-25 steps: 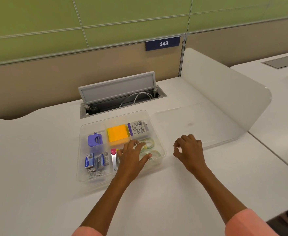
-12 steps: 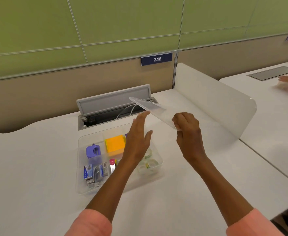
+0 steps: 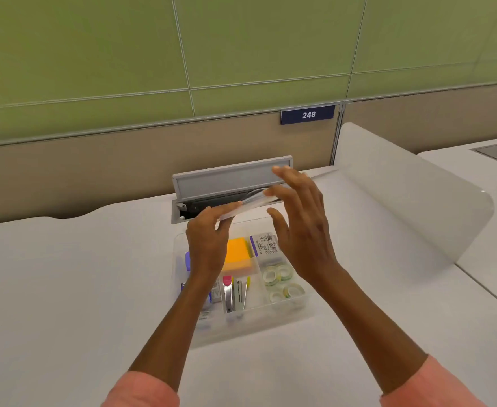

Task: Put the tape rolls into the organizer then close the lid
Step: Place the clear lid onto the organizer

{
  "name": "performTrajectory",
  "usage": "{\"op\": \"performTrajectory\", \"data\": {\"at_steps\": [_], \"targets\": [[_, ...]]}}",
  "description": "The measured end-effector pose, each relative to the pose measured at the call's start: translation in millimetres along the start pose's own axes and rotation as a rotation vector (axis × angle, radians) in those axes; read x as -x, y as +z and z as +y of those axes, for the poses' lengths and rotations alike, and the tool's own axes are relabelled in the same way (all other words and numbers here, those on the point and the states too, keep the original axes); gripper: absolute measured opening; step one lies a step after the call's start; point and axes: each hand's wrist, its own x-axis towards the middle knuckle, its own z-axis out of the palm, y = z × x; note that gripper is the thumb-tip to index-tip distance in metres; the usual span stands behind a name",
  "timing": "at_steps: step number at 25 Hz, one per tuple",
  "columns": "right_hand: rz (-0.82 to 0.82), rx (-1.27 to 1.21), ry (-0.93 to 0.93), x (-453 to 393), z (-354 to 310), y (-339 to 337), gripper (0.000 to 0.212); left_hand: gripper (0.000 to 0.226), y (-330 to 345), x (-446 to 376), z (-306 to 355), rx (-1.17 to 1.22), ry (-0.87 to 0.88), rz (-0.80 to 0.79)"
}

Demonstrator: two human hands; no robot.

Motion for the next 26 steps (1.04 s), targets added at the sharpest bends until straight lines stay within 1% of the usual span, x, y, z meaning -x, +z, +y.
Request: {"op": "performTrajectory", "data": {"at_steps": [2,3,5,8,10,12,15,17,19,20,23,25,26], "targets": [[-0.002,-0.089,0.099,-3.4,-3.5,5.7,0.058,0.025,-18.2,-5.0,3.6,0.072,-0.089,0.121],[-0.004,-0.139,0.154,-0.4,-2.7,9.0,0.063,0.026,-27.3,-9.0,0.9,0.109,-0.133,0.158],[-0.022,-0.193,0.242,11.1,1.8,16.6,0.063,0.024,-43.7,-17.0,-11.2,0.193,-0.214,0.202],[-0.067,-0.195,0.354,26.6,9.9,27.9,0.053,0.021,-57.5,-17.7,-24.8,0.421,-0.351,0.22],[-0.058,-0.224,0.446,30.8,12.8,33.1,0.048,0.026,-64.1,-14.5,-28.8,0.553,-0.422,0.2],[-0.023,-0.274,0.526,33.1,17.7,35.0,0.046,0.026,-72.4,-12.2,-36.9,0.621,-0.459,0.144],[0.072,-0.314,0.658,34.7,32.2,33.0,0.044,0.017,-87.0,-10.7,-54.1,0.635,-0.512,0.045],[0.095,-0.331,0.808,34.1,44.2,31.4,0.047,0.014,-91.3,-7.9,-63.6,0.627,-0.56,-0.025],[0.062,-0.384,0.945,36.7,55.5,30.5,0.047,0.014,-91.2,-3.5,-71.3,0.611,-0.589,-0.091],[0.031,-0.423,0.986,39.1,60.5,30.6,0.044,0.015,-90.4,-1.6,-74.6,0.614,-0.602,-0.117],[-0.085,-0.439,1.033,50.4,75.0,34.0,0.032,0.016,-87.3,3.0,-86.5,0.61,-0.657,-0.167],[-0.126,-0.395,1.07,60.1,80.6,38.7,0.029,0.008,-81.2,4.4,-93.9,0.585,-0.719,-0.142],[-0.135,-0.369,1.085,65.8,81.5,41.1,0.029,0.006,-77.2,4.8,-97.3,0.579,-0.76,-0.095]]}}
